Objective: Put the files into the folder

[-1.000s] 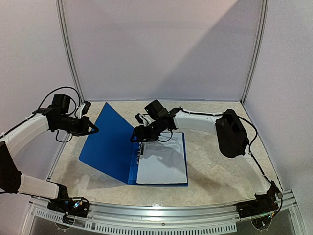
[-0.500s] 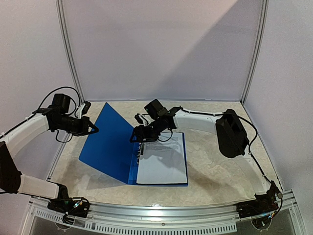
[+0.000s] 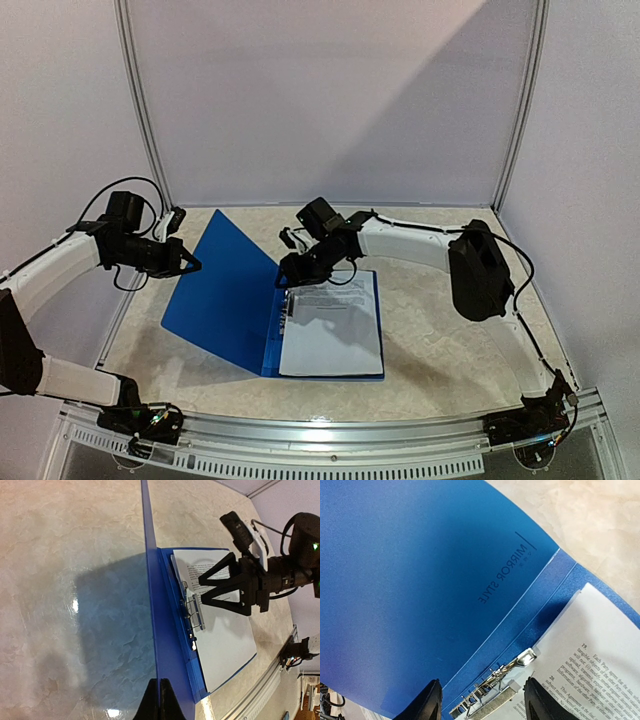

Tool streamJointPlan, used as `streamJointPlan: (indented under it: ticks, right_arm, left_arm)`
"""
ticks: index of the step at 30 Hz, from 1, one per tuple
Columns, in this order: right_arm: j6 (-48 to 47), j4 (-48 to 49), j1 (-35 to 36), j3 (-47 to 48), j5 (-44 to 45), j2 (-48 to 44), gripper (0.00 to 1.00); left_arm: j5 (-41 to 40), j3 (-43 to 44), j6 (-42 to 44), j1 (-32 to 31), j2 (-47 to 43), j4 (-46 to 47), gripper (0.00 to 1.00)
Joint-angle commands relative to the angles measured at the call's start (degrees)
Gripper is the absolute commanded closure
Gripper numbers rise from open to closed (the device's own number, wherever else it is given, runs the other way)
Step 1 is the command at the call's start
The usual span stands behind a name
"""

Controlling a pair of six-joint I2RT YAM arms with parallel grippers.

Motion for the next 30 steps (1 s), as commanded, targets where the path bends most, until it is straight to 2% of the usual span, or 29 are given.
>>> streamJointPlan:
  ticks: [1, 10, 15, 20, 22, 26, 30]
  right_arm:
    - [-2.09, -2.67, -0.03, -1.16, 3.0, -3.12, 0.42]
    - [-1.61, -3.28, 0.06, 0.64, -1.22, 0.98, 0.39]
    - [-2.35, -2.06, 0.86, 0.59, -3.05, 1.4, 0.53]
    - [-2.11, -1.73, 0.8, 0.6, -3.25, 1.85, 0.54]
    - [-2.12, -1.86, 0.87, 0.62, -3.03, 2.01, 0.53]
    - [-3.13, -1.53, 0.76, 0.95, 0.45, 1.86, 0.39]
    - [-3.7, -1.94, 0.87, 3.2, -1.11, 3.79, 0.41]
  left_arm:
    - [0.32, -0.74, 0.31, 0.71, -0.32, 0.72, 1.0]
    - [0.27, -0.74, 0.31, 0.72, -0.22, 0.69, 1.0]
    - [0.36, -0.83, 0.29, 0.71, -0.12, 0.83, 1.0]
    - [0.36, -0.74, 0.29, 0.71, -0.3, 0.68, 1.0]
    - [0.36, -0.74, 0.31, 0.72, -0.38, 0.61, 1.0]
    - [0.36, -0.82, 0.24, 0.76, -0.3, 0.71, 1.0]
    - [0.36, -0.77, 0.29, 0.74, -0.36, 0.71, 1.0]
